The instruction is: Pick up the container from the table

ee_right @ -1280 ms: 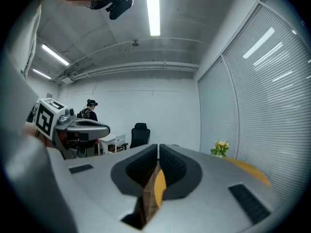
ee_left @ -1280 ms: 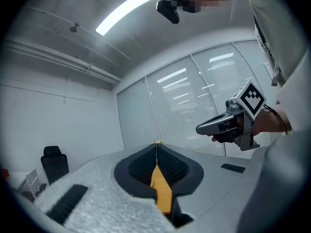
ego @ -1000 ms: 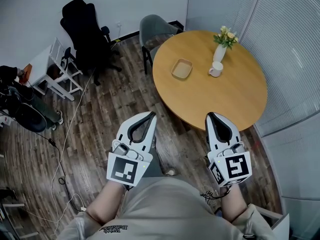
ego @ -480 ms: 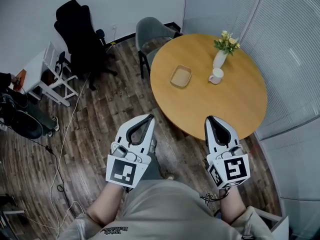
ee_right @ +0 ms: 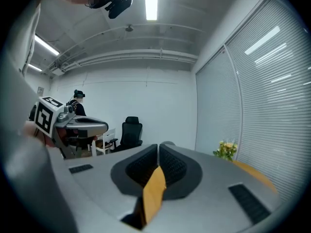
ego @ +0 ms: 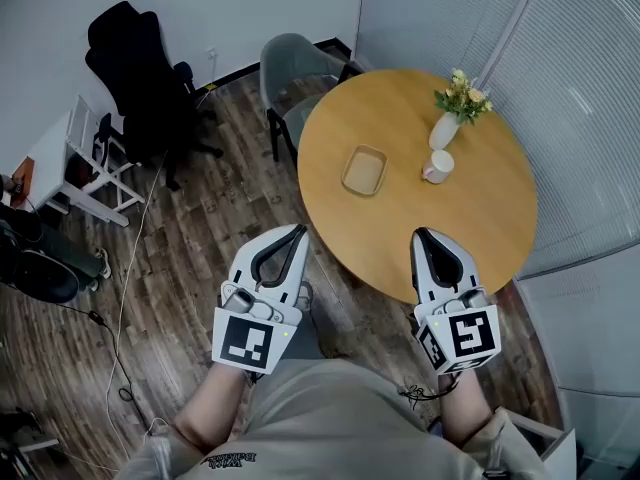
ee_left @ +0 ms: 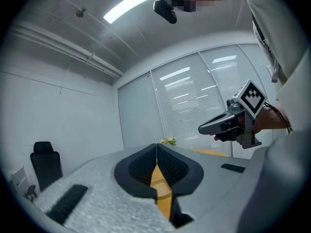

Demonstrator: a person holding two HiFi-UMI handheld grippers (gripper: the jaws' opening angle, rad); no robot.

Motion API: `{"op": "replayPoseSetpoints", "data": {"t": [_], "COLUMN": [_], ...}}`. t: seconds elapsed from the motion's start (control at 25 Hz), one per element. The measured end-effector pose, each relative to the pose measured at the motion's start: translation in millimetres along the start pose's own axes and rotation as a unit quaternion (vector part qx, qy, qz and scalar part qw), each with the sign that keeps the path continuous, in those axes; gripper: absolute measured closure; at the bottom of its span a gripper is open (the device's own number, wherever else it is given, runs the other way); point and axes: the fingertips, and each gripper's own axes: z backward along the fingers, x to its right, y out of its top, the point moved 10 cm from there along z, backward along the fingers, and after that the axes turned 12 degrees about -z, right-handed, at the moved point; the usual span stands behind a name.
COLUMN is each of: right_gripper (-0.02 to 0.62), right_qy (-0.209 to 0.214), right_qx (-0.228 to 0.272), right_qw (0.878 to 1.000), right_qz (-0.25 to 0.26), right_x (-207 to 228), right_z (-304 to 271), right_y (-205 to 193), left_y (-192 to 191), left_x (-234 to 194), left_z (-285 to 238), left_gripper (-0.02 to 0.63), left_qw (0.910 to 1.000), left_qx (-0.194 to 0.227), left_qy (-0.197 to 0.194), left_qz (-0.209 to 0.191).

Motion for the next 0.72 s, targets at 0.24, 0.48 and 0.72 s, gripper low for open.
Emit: {"op": "replayPoseSetpoints", "data": {"t": [0.24,0.48,0.72], "right_gripper": [0.561,0.561,0.561], "right_qy": [-0.018,-0.047,-0.085], "right_qx": [-0.002,0.003,0.008], "right_qw": [1.000,0.999,0.996], "right_qz": [0.001,-0.001,-0.005], "right_x": [0,-2,7], "right_z": [-62,-113,-146], "right_y": [16,32,40], "left_y": [-19,-32,-46], "left_x": [-60,-109,-140], "left_z": [-42,-80,-121], "left_gripper": [0.586,0.586,0.586], "left_qw": [0.9999,0.9989,0.9967], "left_qx": [0.004,0.018,0.032], "left_qy": [-0.012,-0.042,-0.074], "left_qz": [0.005,0.005,0.004]}}
